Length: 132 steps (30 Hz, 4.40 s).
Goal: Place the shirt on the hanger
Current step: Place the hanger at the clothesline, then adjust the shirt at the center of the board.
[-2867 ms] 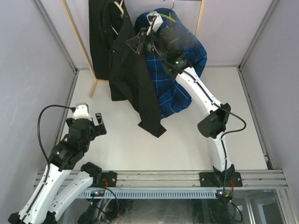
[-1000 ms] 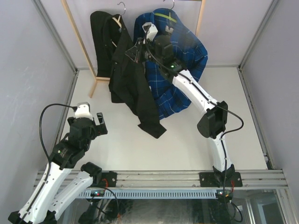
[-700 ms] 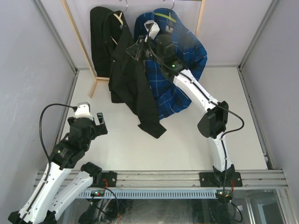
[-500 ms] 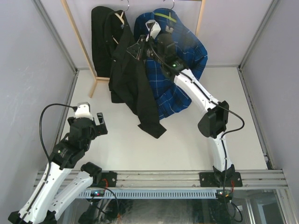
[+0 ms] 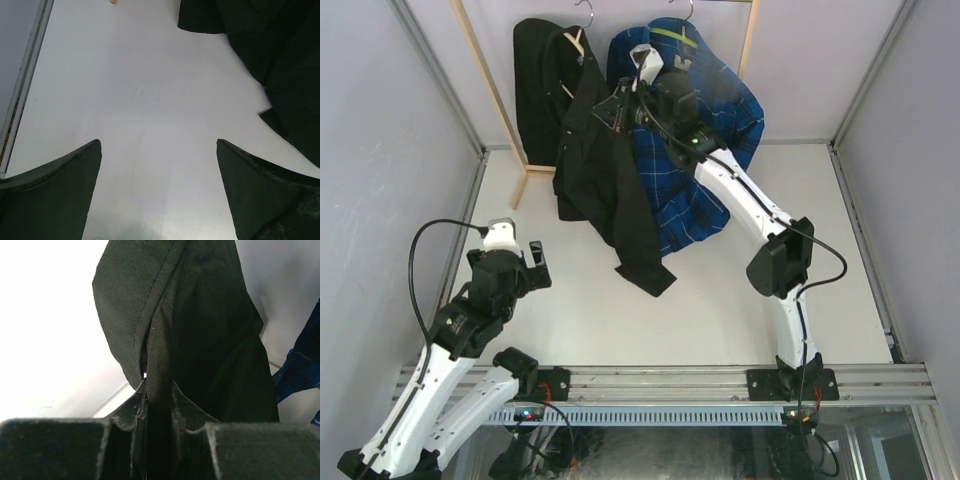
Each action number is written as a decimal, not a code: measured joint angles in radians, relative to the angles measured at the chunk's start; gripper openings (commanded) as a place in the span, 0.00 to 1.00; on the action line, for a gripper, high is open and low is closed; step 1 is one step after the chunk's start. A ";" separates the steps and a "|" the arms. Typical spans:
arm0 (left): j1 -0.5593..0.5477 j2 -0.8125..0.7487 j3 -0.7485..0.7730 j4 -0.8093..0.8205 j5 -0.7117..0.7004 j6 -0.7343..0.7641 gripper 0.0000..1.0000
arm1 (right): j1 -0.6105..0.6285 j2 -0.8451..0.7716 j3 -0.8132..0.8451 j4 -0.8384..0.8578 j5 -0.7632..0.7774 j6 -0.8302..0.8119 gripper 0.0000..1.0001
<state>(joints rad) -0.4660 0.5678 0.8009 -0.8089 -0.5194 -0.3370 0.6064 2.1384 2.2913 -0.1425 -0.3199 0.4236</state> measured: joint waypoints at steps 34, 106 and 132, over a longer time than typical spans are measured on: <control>0.000 0.013 0.000 0.007 0.006 0.001 1.00 | -0.028 -0.064 -0.016 0.012 -0.004 0.034 0.00; 0.000 -0.025 0.000 0.010 -0.010 0.008 1.00 | -0.039 -0.315 -0.304 0.022 0.065 -0.055 1.00; -0.479 0.584 0.058 0.402 -0.217 -0.190 1.00 | -0.120 -1.332 -1.510 -0.109 0.404 0.028 1.00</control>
<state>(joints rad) -0.9451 1.1515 0.8589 -0.4068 -0.7361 -0.5274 0.4866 0.8066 0.7811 -0.2512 0.0841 0.4515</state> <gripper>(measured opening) 0.998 0.995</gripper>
